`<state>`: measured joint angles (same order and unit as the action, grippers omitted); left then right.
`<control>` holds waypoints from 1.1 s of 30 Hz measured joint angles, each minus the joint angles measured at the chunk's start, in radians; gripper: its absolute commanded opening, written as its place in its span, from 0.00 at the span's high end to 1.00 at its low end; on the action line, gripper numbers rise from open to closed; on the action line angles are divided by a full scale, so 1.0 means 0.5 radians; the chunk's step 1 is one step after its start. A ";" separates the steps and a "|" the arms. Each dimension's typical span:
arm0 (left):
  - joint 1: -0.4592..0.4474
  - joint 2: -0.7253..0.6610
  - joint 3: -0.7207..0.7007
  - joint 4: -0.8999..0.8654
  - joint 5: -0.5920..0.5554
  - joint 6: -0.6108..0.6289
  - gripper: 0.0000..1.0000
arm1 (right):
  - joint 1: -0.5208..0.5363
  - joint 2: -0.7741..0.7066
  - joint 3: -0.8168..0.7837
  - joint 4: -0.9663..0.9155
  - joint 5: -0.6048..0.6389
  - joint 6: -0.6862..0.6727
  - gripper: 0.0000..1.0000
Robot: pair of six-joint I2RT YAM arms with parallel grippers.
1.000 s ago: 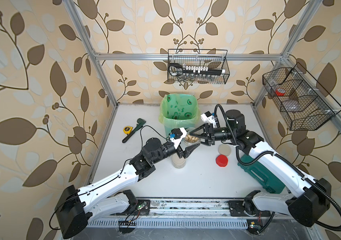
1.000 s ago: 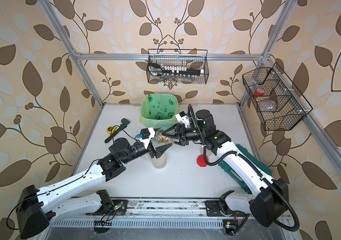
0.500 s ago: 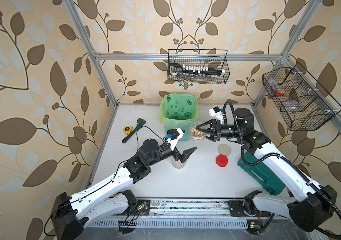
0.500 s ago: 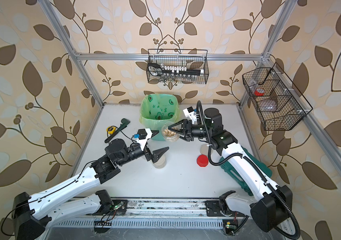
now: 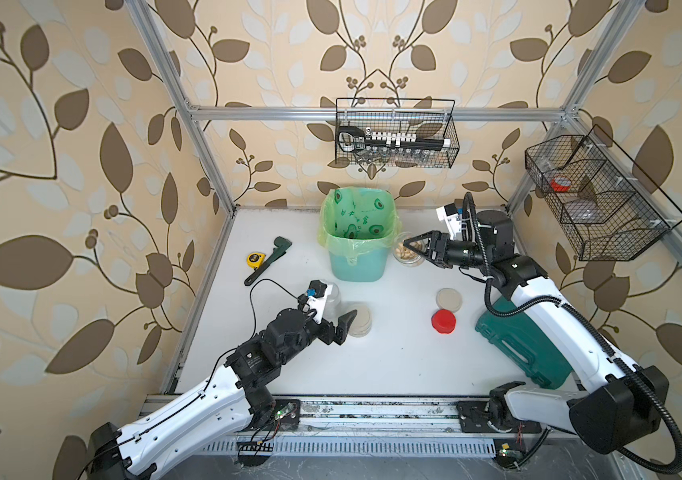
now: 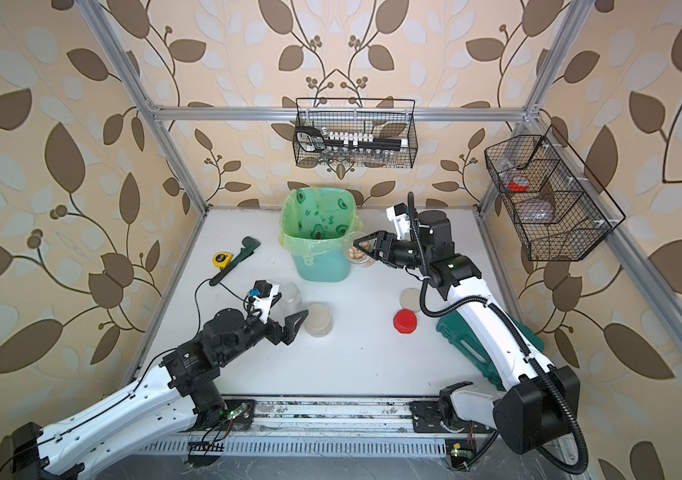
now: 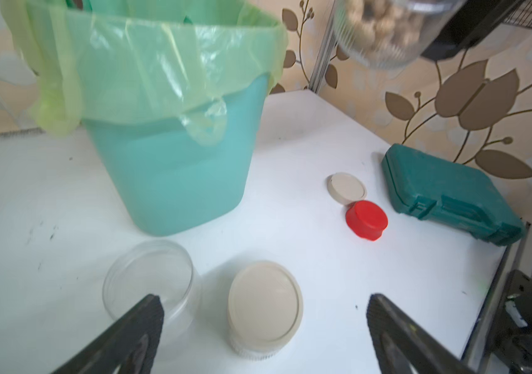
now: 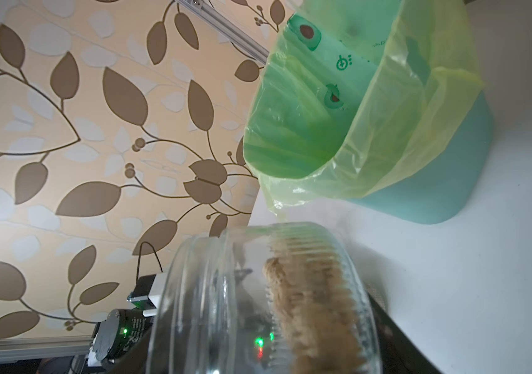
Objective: Empty moldy peanuts from jars
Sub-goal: Pour the moldy peanuts from the jar into the trash bin.
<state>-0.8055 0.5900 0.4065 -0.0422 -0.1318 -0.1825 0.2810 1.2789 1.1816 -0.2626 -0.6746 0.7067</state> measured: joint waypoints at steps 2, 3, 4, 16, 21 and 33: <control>0.000 -0.078 -0.037 -0.034 -0.032 -0.024 0.01 | 0.000 0.040 0.072 0.001 0.064 -0.046 1.00; 0.000 -0.105 -0.039 -0.044 -0.045 -0.031 0.01 | 0.000 0.069 0.124 -0.005 0.096 -0.069 1.00; 0.000 -0.124 -0.037 -0.041 -0.054 -0.037 0.01 | 0.000 0.105 0.182 -0.008 0.130 -0.094 1.00; 0.000 -0.195 -0.033 -0.146 -0.073 -0.146 0.01 | 0.094 0.896 1.373 -0.375 0.452 -0.323 1.00; 0.000 -0.272 -0.034 -0.195 -0.074 -0.182 0.01 | 0.195 1.096 1.689 -0.562 0.713 -0.501 1.00; 0.000 -0.117 -0.027 -0.245 -0.091 -0.182 0.01 | 0.564 1.395 1.969 -0.780 1.642 -1.100 1.00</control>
<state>-0.8055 0.5316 0.3927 -0.1646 -0.1772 -0.2737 0.5629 1.9766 2.1662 -0.6525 0.1463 0.1566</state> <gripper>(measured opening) 0.989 0.704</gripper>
